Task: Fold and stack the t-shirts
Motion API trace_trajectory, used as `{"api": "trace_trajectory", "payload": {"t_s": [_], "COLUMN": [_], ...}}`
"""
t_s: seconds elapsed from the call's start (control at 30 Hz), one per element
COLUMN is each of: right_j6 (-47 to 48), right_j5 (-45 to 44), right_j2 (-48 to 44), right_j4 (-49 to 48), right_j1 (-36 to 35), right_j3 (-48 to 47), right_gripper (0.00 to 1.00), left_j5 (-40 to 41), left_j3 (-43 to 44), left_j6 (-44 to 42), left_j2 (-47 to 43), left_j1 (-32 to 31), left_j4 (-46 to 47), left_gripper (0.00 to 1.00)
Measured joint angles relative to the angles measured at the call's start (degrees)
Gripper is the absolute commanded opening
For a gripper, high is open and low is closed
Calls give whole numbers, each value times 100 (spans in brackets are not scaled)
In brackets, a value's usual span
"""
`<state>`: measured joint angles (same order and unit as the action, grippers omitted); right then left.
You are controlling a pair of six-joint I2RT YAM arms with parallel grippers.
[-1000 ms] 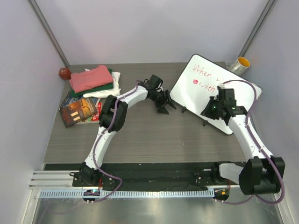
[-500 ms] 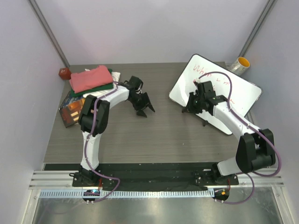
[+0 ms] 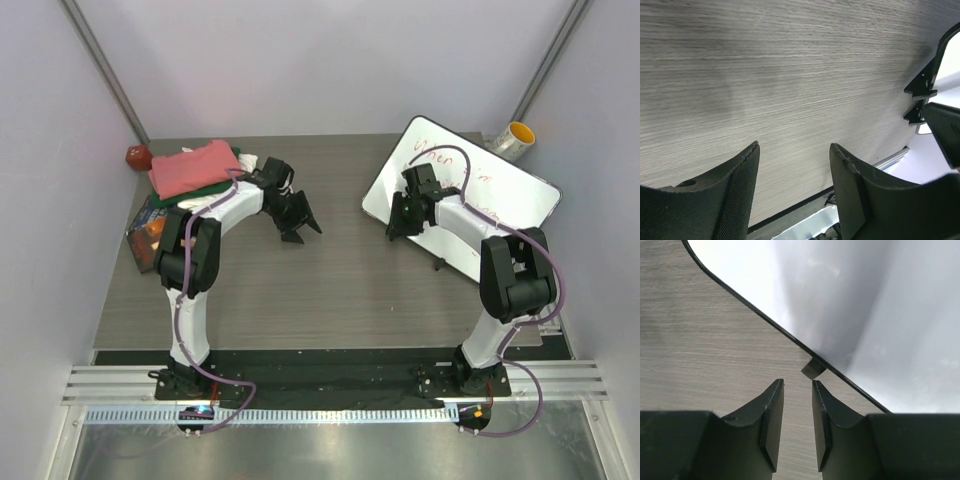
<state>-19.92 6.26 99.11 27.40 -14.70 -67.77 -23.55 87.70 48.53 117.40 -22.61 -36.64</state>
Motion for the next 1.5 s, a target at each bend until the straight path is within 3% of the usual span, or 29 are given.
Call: {"api": "trace_trajectory", "payload": {"t_s": [0.8,1.5], "right_j6": [-59,-133], "right_j5": [-278,-721], "right_j2": [732,57], "right_j4": [142,1069], "right_j1": [-160,-68], "right_j3": [-584,-592], "right_gripper": [36,37], "left_j5": [48,2], "left_j3": [-330,-400], "left_j6": [-151,-146], "left_j2": [-350,-350], "left_j1": [175,175], "left_j4": [2,133], "left_gripper": [59,59]}}
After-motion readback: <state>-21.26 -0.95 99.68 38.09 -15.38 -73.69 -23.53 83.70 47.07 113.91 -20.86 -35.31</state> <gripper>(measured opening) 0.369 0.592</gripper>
